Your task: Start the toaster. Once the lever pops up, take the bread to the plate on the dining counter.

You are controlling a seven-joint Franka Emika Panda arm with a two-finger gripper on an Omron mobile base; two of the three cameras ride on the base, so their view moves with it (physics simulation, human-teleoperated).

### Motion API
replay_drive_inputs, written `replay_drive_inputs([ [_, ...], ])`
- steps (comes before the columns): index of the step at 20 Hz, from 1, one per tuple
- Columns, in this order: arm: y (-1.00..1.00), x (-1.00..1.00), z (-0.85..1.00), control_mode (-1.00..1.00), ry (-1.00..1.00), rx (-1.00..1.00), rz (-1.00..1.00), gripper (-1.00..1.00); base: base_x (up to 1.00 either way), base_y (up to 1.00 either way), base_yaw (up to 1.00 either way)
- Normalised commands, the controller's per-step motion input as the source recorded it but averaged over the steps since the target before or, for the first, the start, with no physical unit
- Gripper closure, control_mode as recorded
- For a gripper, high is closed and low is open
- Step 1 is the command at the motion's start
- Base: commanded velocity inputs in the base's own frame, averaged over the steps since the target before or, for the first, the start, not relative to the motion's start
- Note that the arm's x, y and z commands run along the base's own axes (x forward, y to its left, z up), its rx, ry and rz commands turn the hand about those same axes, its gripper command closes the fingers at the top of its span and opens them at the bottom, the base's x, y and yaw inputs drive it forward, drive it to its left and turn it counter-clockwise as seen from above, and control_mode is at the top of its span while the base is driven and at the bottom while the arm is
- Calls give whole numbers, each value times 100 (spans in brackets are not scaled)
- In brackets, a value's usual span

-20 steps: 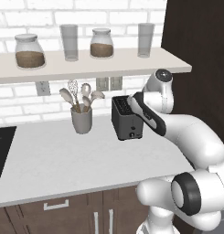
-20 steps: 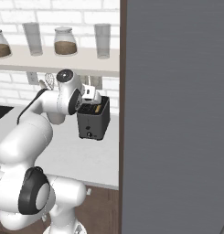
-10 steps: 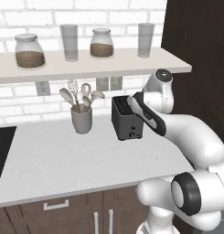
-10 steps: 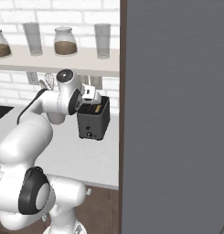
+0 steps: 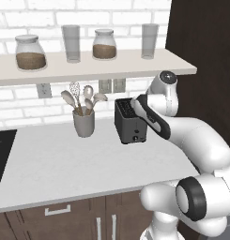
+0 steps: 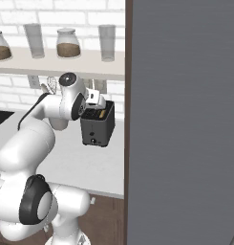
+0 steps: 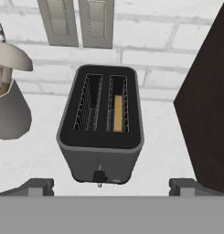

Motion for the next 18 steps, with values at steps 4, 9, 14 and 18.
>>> replay_drive_inputs([
  [4,0,0,0,-100,0,0,0,-100,0,0,0],
  [9,0,0,0,-100,0,0,0,-100,0,0,0],
  [14,0,0,0,-100,0,0,0,-100,0,0,0],
  [18,0,0,0,-100,0,0,0,-100,0,0,0],
])
